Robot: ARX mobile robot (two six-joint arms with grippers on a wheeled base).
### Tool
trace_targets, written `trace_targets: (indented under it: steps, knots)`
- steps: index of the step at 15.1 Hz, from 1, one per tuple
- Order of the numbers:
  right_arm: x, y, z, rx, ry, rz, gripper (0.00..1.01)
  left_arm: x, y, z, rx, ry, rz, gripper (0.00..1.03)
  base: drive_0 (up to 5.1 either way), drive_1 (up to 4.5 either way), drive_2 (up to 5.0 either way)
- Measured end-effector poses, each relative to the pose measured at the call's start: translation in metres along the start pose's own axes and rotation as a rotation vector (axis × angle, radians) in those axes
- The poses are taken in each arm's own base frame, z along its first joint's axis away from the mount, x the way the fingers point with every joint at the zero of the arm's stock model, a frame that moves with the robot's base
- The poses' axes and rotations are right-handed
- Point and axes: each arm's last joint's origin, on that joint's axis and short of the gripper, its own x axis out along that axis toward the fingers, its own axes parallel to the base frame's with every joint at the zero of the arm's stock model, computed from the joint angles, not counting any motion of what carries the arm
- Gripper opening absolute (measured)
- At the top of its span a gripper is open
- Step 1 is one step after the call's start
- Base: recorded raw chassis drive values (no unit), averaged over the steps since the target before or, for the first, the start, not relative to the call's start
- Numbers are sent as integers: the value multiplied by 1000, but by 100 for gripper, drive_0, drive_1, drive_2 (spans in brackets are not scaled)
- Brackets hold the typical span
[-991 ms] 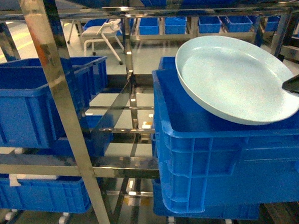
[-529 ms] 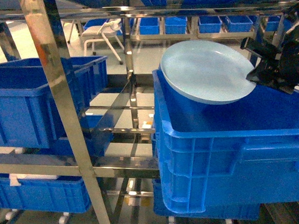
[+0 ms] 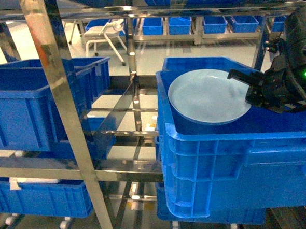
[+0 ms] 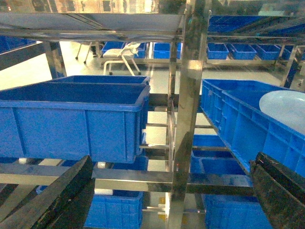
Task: Place blue tray on left shelf second layer neatly
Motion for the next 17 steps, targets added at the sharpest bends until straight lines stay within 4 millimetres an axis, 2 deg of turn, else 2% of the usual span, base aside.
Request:
trace_targets:
  steps: [3, 4, 5, 6, 7, 8, 9, 10, 11, 12, 13, 14, 15, 17]
  knots:
    - [3, 6, 0, -3, -37, -1, 3, 0, 0, 0, 0, 0, 0, 98, 0, 0, 0]
    - [0, 10, 0, -3, -67, 36, 14, 0, 0, 0, 0, 0, 0, 98, 0, 0, 0]
    - [-12, 14, -1, -5, -88, 74, 27, 0, 0, 0, 0, 0, 0, 98, 0, 0, 0]
    - [-42, 19, -2, -1, -90, 112, 43, 0, 0, 0, 0, 0, 0, 98, 0, 0, 0]
    - [-84, 27, -10, -12, -105, 153, 58, 0, 0, 0, 0, 0, 0, 98, 0, 0, 0]
    - [-140, 36, -31, -62, -159, 186, 74, 0, 0, 0, 0, 0, 0, 98, 0, 0, 0]
    - [-186, 38, -59, -122, -152, 167, 87, 0, 0, 0, 0, 0, 0, 98, 0, 0, 0]
    - [-228, 31, -97, -185, -81, 125, 99, 0, 0, 0, 0, 0, 0, 98, 0, 0, 0]
    - [-257, 17, -125, -228, -21, 130, 97, 0, 0, 0, 0, 0, 0, 98, 0, 0, 0]
    - [-265, 15, -118, -204, -132, 139, 97, 0, 0, 0, 0, -1, 0, 98, 0, 0, 0]
    - [-267, 12, -112, -226, -422, 125, 85, 0, 0, 0, 0, 0, -3, 98, 0, 0, 0]
    - [-270, -7, -120, -301, -546, 83, 72, 0, 0, 0, 0, 1, 2, 98, 0, 0, 0]
    - [-275, -23, -123, -362, -616, 47, 59, 0, 0, 0, 0, 1, 3, 98, 0, 0, 0]
    - [-287, -37, -120, -421, -673, 43, 31, 0, 0, 0, 0, 1, 0, 98, 0, 0, 0]
